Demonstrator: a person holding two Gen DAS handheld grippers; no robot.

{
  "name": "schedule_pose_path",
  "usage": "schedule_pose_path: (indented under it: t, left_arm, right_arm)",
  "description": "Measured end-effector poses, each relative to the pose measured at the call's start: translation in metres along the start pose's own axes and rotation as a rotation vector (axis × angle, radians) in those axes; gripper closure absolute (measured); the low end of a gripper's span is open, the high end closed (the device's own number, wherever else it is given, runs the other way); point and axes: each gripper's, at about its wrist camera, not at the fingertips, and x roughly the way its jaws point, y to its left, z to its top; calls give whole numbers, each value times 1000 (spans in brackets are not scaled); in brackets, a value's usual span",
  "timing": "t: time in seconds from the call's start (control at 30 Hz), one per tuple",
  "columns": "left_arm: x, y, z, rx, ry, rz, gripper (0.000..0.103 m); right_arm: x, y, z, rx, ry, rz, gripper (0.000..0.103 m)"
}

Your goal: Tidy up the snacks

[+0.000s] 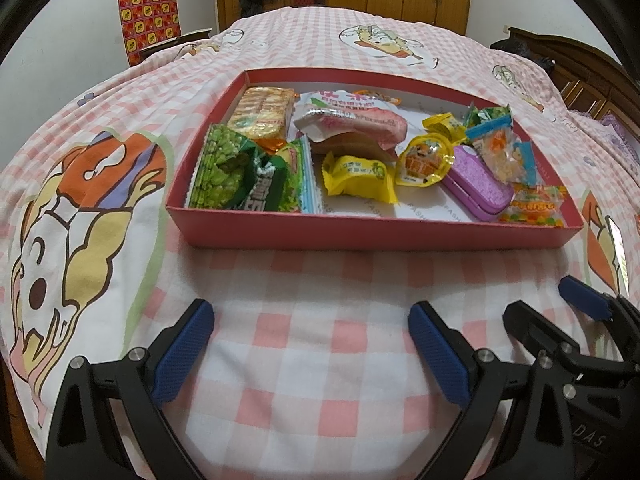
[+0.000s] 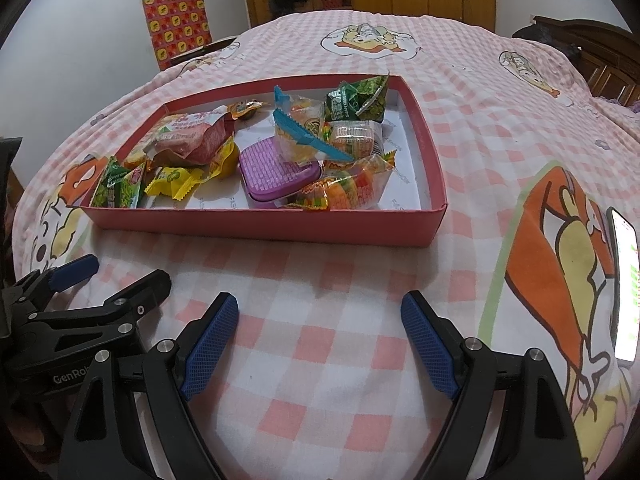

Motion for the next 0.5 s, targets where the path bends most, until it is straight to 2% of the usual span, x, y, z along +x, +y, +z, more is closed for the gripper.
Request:
schedule_pose_path:
  t: [0.5]
  left_arm:
    - [-2, 2, -3, -2, 1, 5, 3]
  right_arm:
    - [-2, 3, -3, 4, 4, -18, 17]
